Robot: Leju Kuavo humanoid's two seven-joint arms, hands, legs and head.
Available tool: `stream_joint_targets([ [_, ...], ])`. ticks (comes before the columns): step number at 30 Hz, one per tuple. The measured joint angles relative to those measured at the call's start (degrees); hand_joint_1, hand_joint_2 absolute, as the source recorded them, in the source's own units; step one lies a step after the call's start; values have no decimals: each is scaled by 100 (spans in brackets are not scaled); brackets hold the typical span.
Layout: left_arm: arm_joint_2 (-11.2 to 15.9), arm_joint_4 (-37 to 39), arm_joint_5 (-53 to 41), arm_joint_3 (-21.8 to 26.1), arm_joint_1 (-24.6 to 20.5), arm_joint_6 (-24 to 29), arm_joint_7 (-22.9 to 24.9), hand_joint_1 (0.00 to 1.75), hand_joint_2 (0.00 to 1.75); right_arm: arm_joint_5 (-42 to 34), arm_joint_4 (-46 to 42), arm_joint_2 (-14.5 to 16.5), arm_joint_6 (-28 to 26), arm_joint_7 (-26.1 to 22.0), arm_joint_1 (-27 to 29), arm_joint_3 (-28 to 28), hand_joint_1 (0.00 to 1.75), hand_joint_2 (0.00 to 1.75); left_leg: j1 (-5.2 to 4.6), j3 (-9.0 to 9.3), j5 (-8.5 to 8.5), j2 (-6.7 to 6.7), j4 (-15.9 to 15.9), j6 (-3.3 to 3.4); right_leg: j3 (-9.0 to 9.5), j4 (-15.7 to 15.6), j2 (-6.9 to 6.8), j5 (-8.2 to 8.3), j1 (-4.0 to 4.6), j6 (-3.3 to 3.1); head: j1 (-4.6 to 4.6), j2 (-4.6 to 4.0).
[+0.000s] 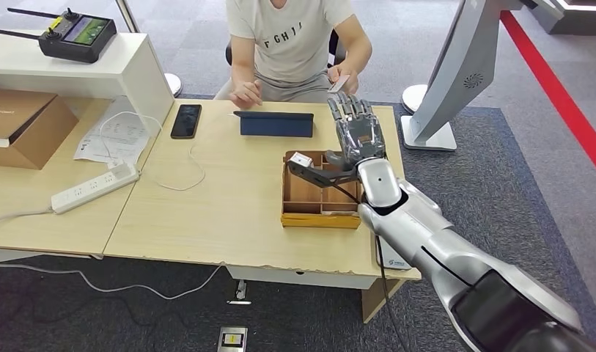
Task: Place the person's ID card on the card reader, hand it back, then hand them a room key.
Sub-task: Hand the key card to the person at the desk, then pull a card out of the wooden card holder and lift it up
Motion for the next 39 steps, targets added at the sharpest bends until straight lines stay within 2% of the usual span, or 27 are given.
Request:
stream_joint_targets([
  [4,0,0,-50,0,-10,-36,-1,0,0,68,-70,-115,-440,-11,41,-4,0,0,0,1,0,0,2,0,0,-1,0,0,0,0,1,0],
  [8,0,0,10,0,3,-39,-12,0,0,-148,-519,-403,-921,-142,350,-132,0,0,0,6,-3,-1,3,1,6,-5,0,-1,0,1,1,0],
  [17,48,2,225,2,51,69,-50,0,0,-1145,-2763,-1465,-494,307,1893,-775,0,0,0,6,-7,-2,3,5,11,-15,-1,-1,1,1,1,0],
  [22,75,2,261,5,69,79,-171,0,0,-1271,-3967,-1995,-400,542,2621,-1105,0,0,1,6,-9,-2,2,4,10,-15,0,-1,1,1,1,0],
  [26,89,2,272,7,69,84,-229,0,0,-1225,-4704,-2230,-421,599,3055,-1235,0,175,1,6,-10,-1,1,4,11,-15,1,-1,1,1,0,0],
  [32,94,2,278,7,61,133,-260,0,0,-1020,-5448,-2320,-301,620,3409,-1243,0,175,2,6,-9,1,0,3,12,-13,1,-1,2,1,0,0],
  [39,83,0,220,6,0,139,-228,0,0,-688,-5612,-2200,-85,754,3455,-1132,0,175,1,5,-8,1,0,3,15,-13,1,-1,2,1,1,0],
])
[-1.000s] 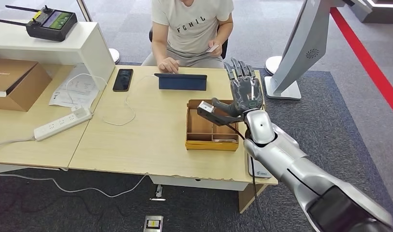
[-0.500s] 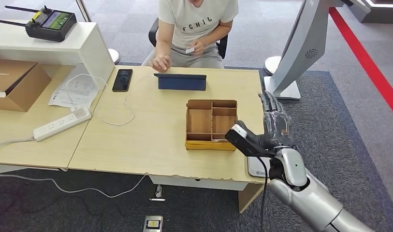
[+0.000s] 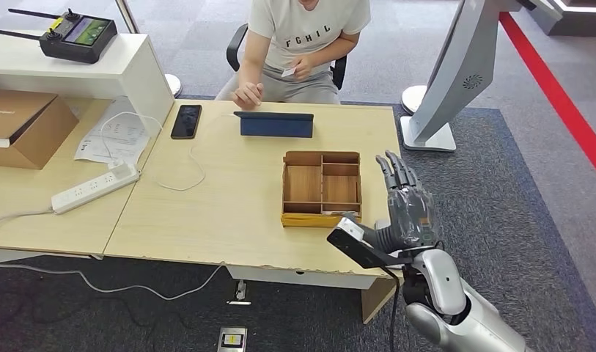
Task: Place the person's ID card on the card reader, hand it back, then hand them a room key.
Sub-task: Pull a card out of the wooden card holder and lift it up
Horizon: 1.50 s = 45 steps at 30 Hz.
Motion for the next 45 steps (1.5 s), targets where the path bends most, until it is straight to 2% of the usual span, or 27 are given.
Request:
stream_joint_targets([
  [9,-34,0,-52,-2,-59,0,115,0,0,209,319,342,185,89,-72,173,0,175,1,-2,0,0,-1,0,-2,1,0,-1,0,0,-1,0],
  [14,-162,1,21,0,-75,344,146,0,0,64,717,544,343,-38,-177,243,0,175,0,-4,0,0,-1,0,-2,1,-1,0,0,0,-1,0],
  [20,-275,2,32,0,-73,430,96,0,0,40,1092,727,560,-95,-299,326,0,175,0,-3,0,0,0,0,-2,0,-1,0,0,0,-1,0],
  [33,-332,2,138,3,-26,450,-13,0,0,26,1671,991,778,-204,-510,326,0,175,0,-3,0,0,0,0,-3,0,-1,0,0,0,0,0],
  [45,-348,2,190,5,-1,440,-12,0,0,23,1984,1082,840,-230,-623,274,0,175,0,-3,0,0,0,0,-4,0,-1,0,0,0,-1,0],
])
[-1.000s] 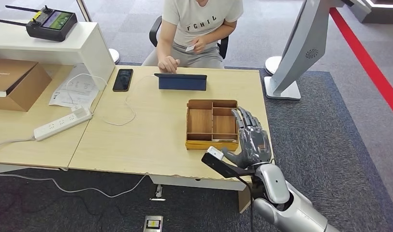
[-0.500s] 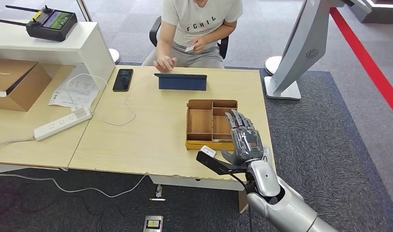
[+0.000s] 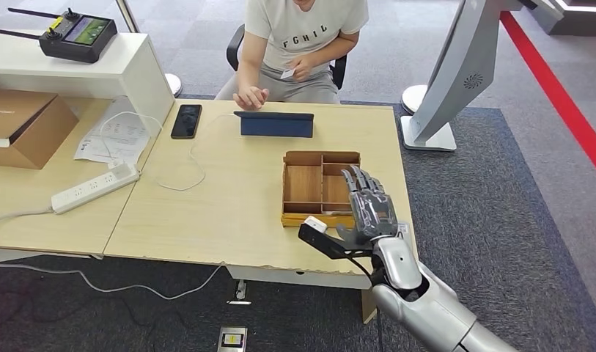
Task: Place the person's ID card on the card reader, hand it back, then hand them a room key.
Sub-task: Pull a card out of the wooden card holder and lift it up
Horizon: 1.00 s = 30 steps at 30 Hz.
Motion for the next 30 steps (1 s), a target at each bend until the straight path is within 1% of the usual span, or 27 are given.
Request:
stream_joint_targets([
  [10,0,0,-8,0,2,-18,69,0,0,57,222,12,180,-3,-45,-42,0,175,0,0,0,0,0,0,0,0,0,0,0,0,0,0],
  [23,0,3,25,0,17,-4,84,0,0,88,375,11,217,-18,-38,-94,0,175,0,0,0,0,0,0,0,0,0,0,0,0,0,0],
  [30,0,4,37,0,19,17,119,0,0,-35,487,43,234,-117,-53,-93,0,175,0,-1,0,0,0,0,0,0,0,0,0,0,0,0],
])
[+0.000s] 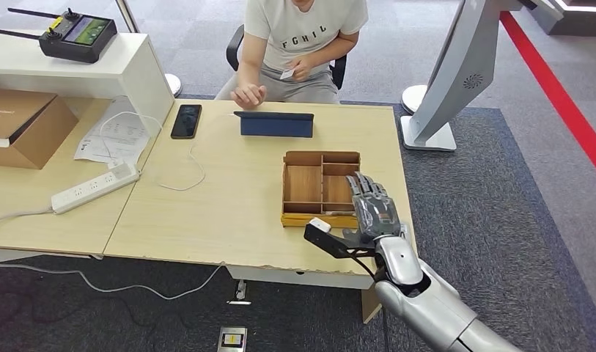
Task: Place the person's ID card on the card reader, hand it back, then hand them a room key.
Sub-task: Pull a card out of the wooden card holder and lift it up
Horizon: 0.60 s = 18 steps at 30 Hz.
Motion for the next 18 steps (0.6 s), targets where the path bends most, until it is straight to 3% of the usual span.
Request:
stream_joint_targets([
  [18,0,2,5,0,4,0,6,0,0,-15,143,56,1,-15,-14,1,0,175,0,0,0,0,0,0,0,0,0,0,0,0,0,0],
])
